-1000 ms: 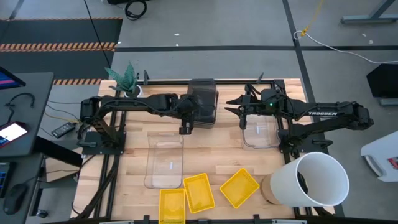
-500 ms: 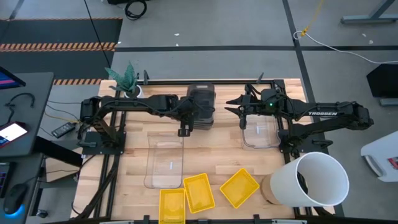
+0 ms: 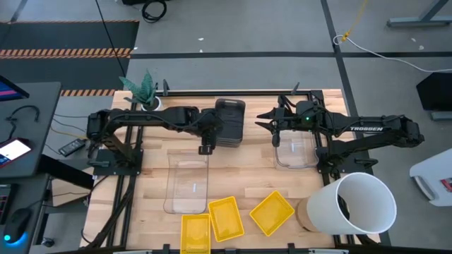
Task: Stack baskets by color
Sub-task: Stack the transparent bin on top of the stacked transparent bins
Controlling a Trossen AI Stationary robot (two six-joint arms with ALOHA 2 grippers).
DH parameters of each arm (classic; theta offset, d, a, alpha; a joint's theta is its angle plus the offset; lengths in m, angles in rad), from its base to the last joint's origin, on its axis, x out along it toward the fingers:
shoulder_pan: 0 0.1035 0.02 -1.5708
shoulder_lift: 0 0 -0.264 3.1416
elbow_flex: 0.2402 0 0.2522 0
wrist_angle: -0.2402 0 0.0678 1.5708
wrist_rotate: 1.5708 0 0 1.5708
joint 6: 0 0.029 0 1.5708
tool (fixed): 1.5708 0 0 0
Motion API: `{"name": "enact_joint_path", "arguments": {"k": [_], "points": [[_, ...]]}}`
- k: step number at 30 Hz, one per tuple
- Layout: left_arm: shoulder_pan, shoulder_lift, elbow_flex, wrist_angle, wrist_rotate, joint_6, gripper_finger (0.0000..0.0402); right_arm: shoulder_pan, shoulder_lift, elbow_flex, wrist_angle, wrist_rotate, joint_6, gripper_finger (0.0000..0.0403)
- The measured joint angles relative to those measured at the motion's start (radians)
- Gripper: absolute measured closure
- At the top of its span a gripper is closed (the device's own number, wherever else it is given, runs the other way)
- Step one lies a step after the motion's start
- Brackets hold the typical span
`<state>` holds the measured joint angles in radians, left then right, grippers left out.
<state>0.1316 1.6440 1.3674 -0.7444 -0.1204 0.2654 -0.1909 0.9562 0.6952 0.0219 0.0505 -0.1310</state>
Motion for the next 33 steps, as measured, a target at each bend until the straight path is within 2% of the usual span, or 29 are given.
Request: {"name": "enact_joint_path", "arguments": {"k": [3, 6, 8, 12, 19, 23, 27, 33], "points": [[0.0, -0.048, 0.0, -0.068, 0.062, -0.018, 0.0239, 0.0, 0.0, 0.0, -0.001, 0.0, 0.0, 0.0289], [-0.001, -0.094, 0.001, -0.163, 0.177, -0.04, 0.0247, 0.0, 0.0, -0.008, 0.011, 0.0, 0.0, 0.0289], [-0.002, -0.104, 0.001, -0.236, 0.2, -0.071, 0.025, 0.0, 0.0, -0.023, 0.029, 0.0, -0.001, 0.0289], [-0.007, -0.099, -0.003, -0.349, 0.184, -0.141, 0.0239, 0.0, 0.0, -0.032, 0.056, 0.0, -0.002, 0.0289], [-0.018, -0.093, -0.127, -0.296, 0.164, -0.2, 0.0182, 0.0, 0.0, -0.032, 0.059, -0.004, -0.002, 0.0289], [-0.023, -0.093, -0.191, -0.269, 0.11, -0.216, 0.0167, 0.0, 0.0, -0.032, 0.059, -0.01, 0.001, 0.0289], [-0.037, -0.093, -0.252, -0.248, 0.059, -0.23, 0.0178, 0.0, 0.0, -0.032, 0.059, -0.018, 0.001, 0.0289], [-0.035, -0.093, -0.301, -0.247, -0.037, -0.282, 0.0237, 0.0, 0.0, -0.032, 0.06, -0.018, 0.001, 0.0289]]}}
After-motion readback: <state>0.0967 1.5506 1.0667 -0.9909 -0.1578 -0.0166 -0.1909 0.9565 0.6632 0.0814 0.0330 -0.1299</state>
